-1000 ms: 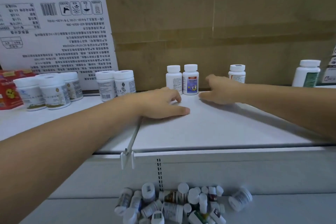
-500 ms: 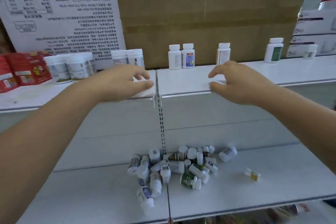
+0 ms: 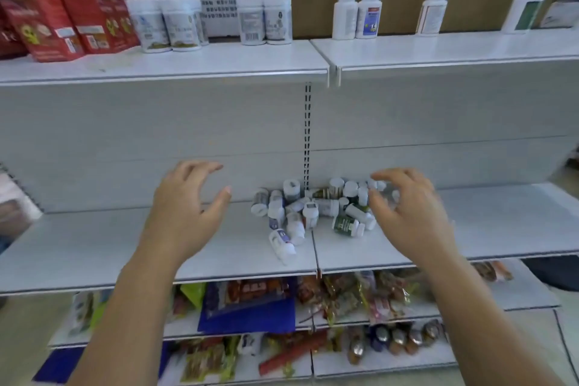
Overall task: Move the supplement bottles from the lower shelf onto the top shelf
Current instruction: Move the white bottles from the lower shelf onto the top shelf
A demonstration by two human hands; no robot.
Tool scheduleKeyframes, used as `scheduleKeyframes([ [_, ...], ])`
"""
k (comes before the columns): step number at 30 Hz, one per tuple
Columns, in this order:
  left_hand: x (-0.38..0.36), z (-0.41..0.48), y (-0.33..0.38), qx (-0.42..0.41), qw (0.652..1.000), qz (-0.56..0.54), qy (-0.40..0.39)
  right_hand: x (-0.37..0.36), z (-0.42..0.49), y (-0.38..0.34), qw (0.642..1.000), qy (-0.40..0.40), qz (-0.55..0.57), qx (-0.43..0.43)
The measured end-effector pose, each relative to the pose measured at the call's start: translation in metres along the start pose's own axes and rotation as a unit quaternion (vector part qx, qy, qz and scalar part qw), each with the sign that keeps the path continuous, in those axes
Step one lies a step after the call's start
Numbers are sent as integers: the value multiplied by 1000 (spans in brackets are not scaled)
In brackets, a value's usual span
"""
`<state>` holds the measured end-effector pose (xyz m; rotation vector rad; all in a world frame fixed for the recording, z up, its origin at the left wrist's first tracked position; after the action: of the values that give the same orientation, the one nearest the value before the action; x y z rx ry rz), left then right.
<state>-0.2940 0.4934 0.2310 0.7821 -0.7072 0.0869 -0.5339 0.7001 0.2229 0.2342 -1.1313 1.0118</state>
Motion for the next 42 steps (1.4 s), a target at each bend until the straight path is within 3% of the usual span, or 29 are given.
scheduleKeyframes([
  [6,-59,-25,-80,133,990,-47,-28,-95,-11,10,992,-91,65,-64],
  [15,-175,15,-165,273,948,-143,-82,-246,7,7,959,-271,56,-66],
  [23,-264,62,-195,260,943,-163,-132,-317,5,-24,945,-326,-22,8],
  [31,-267,68,-192,281,944,-148,-87,-305,24,-3,921,-318,187,-129],
  [33,-251,67,-183,292,933,-201,-61,-293,30,1,869,-317,330,-189],
  [36,-218,64,-159,293,918,-268,-8,-269,35,0,730,-299,551,-272],
  [38,-194,61,-137,273,919,-283,9,-245,42,-7,660,-267,637,-296],
  [40,-171,58,-112,256,916,-308,27,-219,47,-15,615,-237,679,-324],
  [42,-148,55,-84,238,910,-337,32,-189,47,-26,604,-227,688,-330],
])
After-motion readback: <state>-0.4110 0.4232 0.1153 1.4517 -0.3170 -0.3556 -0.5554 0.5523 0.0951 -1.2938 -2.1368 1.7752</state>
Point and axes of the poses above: each hand's wrist, its own z-axis towards the middle knuckle, its own x-axis out of the back of the hand, y = z × x, the point moved 2 cm from there along z, towards the middle knuckle, and after that the axes turned 15 degrees about -z, right-handed, at the moved point
